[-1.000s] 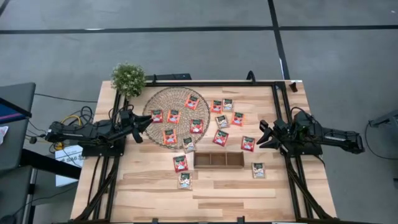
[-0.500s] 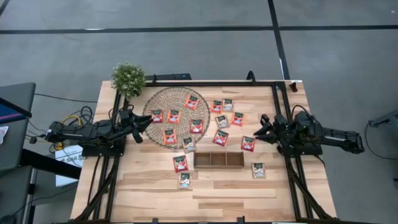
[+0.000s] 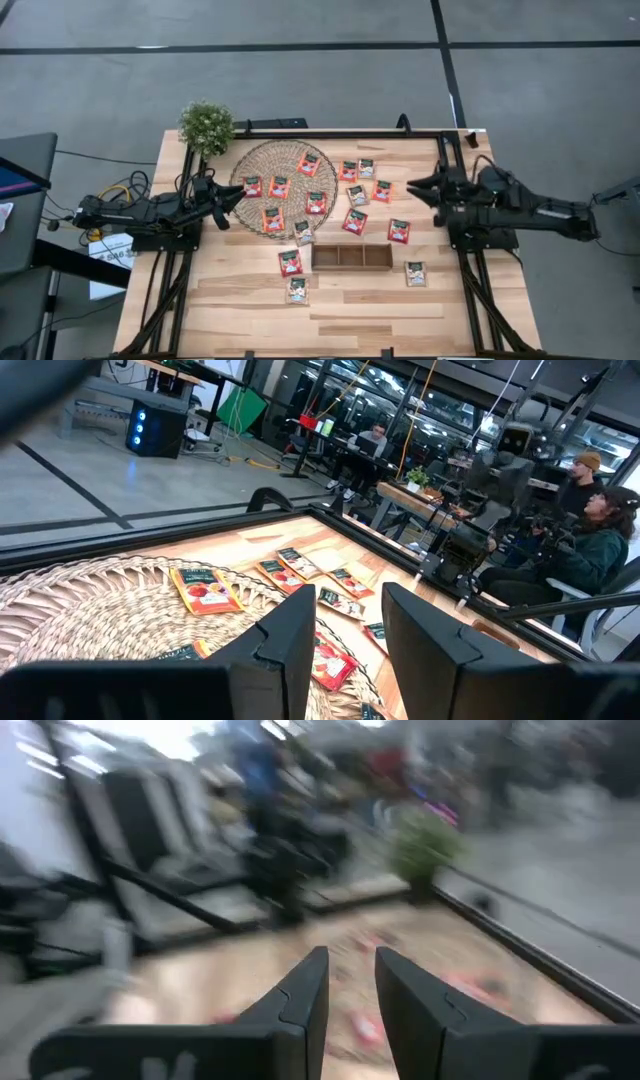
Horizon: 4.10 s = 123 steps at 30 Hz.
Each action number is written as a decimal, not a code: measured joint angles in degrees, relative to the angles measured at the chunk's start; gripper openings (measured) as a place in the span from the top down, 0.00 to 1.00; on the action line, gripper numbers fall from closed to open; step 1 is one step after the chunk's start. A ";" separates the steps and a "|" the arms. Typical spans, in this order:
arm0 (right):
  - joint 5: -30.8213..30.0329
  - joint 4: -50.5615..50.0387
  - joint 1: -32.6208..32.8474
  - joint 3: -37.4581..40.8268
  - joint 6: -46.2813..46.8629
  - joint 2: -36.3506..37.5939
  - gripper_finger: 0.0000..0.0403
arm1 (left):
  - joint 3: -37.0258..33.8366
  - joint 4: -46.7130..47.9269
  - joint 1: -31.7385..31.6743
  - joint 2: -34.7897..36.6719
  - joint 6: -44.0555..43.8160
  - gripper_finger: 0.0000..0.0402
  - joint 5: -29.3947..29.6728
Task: Pick & Place Tea
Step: Put the brown tea bag into the right slot of the wooden organizer
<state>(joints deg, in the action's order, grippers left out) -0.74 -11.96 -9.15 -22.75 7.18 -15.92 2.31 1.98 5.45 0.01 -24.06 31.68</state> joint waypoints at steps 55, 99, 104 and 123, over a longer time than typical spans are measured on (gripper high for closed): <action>2.12 -31.99 -28.07 -52.17 -34.45 -83.97 0.44 | -0.07 -3.39 0.00 0.00 -1.04 0.73 0.02; -0.20 -38.05 -31.42 -59.73 -35.72 -97.85 0.43 | 0.02 -3.37 0.00 0.00 -1.07 0.73 0.02; 2.11 -39.82 -32.04 -60.46 -35.87 -99.72 0.43 | 0.02 -3.37 0.00 0.00 -1.11 0.73 0.02; 2.10 -46.56 -31.37 -70.44 -36.15 -109.18 0.50 | 0.02 -3.37 -0.01 0.00 -2.55 0.73 -0.24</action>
<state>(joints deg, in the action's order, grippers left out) 1.37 -58.52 -40.51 -93.19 -28.97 -125.10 2.33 -1.39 5.43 0.01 -26.61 31.44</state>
